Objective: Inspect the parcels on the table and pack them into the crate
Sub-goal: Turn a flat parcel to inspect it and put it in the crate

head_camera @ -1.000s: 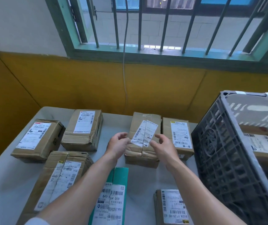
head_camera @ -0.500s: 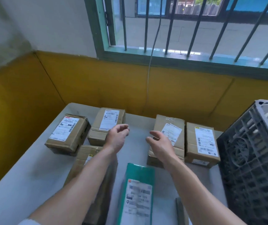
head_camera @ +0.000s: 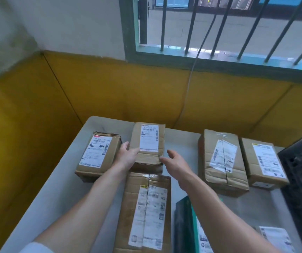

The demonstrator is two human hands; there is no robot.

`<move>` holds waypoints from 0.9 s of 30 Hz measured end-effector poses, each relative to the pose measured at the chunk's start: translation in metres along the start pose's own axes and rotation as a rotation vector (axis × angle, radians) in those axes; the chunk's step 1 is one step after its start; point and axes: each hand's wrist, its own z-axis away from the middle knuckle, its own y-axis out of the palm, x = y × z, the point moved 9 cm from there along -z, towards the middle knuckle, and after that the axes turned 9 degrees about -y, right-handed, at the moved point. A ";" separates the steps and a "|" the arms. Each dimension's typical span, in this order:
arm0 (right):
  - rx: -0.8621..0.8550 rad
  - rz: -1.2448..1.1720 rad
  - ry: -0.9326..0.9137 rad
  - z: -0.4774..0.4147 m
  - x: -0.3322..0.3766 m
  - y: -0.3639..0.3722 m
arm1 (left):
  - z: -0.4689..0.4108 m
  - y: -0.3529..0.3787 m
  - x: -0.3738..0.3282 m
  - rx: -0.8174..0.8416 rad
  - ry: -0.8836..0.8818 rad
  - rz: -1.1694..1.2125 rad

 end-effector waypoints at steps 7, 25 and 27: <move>0.037 -0.091 0.123 -0.003 -0.009 0.018 | -0.013 0.009 0.017 0.093 -0.063 -0.020; -0.294 -0.384 -0.262 0.059 0.026 -0.103 | 0.065 0.074 -0.062 0.251 0.318 0.294; -0.337 -0.395 -0.299 0.066 0.026 -0.123 | 0.082 0.089 -0.066 0.284 0.303 0.366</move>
